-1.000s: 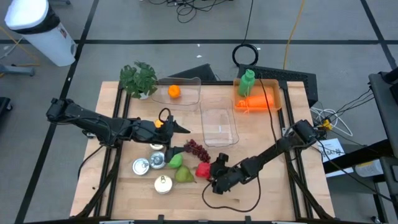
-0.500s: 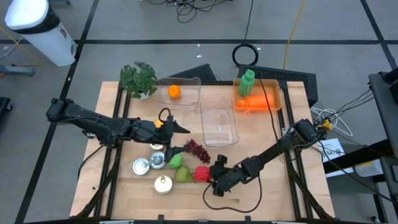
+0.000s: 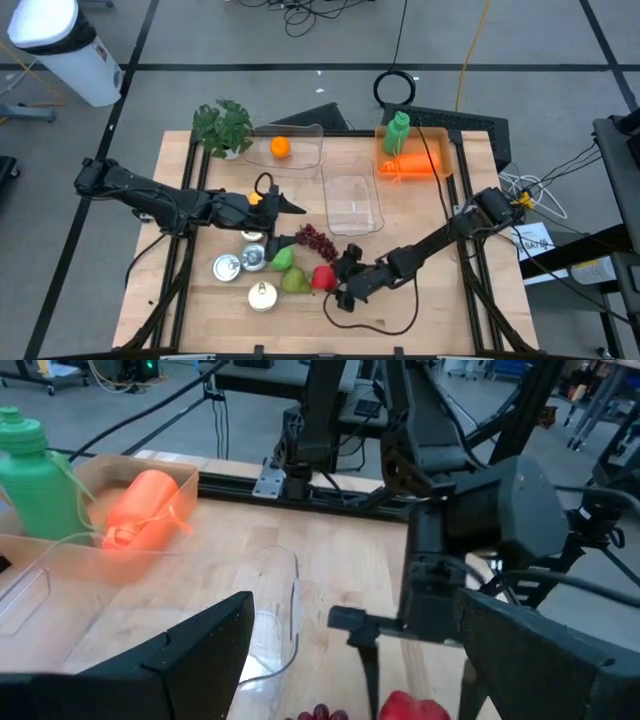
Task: Pick & Place Food Item
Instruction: Put the red bell pepper into the top transparent bin
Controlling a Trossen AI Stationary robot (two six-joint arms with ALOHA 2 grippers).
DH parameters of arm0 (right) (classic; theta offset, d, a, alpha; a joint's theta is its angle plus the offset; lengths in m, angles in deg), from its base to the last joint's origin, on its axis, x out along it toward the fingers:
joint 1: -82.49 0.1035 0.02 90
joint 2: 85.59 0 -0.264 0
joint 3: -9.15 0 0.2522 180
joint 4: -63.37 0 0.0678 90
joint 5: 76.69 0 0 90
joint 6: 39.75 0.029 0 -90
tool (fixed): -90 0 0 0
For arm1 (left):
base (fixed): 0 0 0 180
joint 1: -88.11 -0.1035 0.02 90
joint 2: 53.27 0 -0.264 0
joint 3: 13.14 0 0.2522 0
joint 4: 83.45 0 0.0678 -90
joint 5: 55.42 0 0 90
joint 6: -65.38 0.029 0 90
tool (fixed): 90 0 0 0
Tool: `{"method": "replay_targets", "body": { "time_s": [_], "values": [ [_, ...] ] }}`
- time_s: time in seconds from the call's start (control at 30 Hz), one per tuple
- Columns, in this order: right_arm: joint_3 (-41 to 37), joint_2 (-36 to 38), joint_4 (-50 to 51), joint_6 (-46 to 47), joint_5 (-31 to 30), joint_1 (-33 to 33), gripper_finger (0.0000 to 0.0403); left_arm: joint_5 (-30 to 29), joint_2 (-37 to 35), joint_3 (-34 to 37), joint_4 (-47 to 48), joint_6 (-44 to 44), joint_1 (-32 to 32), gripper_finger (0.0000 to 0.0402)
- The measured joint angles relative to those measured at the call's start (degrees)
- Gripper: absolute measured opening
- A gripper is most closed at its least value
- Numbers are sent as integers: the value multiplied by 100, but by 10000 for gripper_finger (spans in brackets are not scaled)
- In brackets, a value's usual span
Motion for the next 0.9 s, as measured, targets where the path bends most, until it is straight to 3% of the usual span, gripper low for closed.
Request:
{"method": "replay_targets", "body": {
  "time_s": [0.6,0.9],
  "values": [
    [2,-105,-49,-315,-29,-19,339,0,2,0,-25,11,-1,351],
    [2,-105,-35,-385,-38,-54,277,2,2,0,-176,8,-1,351]
  ]
}}
